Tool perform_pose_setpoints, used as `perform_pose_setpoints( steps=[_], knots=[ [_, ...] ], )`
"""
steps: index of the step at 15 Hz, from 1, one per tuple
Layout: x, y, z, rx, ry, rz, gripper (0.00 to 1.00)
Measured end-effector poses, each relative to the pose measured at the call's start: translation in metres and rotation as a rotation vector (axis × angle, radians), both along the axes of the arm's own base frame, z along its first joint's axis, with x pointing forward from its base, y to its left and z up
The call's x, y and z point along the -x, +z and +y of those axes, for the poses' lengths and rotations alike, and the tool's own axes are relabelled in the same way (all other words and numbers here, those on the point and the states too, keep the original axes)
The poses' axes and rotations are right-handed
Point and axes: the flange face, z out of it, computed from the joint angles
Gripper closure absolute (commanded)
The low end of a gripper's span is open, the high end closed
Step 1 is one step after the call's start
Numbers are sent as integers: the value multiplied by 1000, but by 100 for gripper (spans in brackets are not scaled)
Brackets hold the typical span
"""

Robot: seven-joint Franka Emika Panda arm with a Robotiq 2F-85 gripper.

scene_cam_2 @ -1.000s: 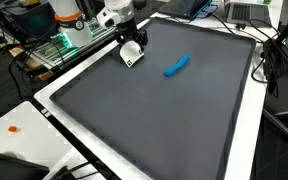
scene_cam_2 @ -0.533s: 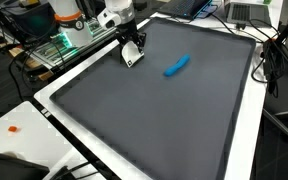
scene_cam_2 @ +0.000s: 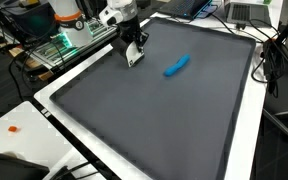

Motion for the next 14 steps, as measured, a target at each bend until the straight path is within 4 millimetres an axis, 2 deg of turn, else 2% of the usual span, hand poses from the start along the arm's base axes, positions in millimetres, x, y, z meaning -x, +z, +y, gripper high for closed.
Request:
perform_pose_setpoints(
  steps=[3,4,5,8,9,14],
  knots=[
    [-1,0,0,0,-21,3,98],
    [-1,0,0,0,-25,4,65],
    [-1,0,0,0,-29,5,64],
    [0,-3,0,1,-34,15,43],
    [1,-5,1,2,-35,21,67],
    [2,-12,1,5,-40,40,100]
  ],
)
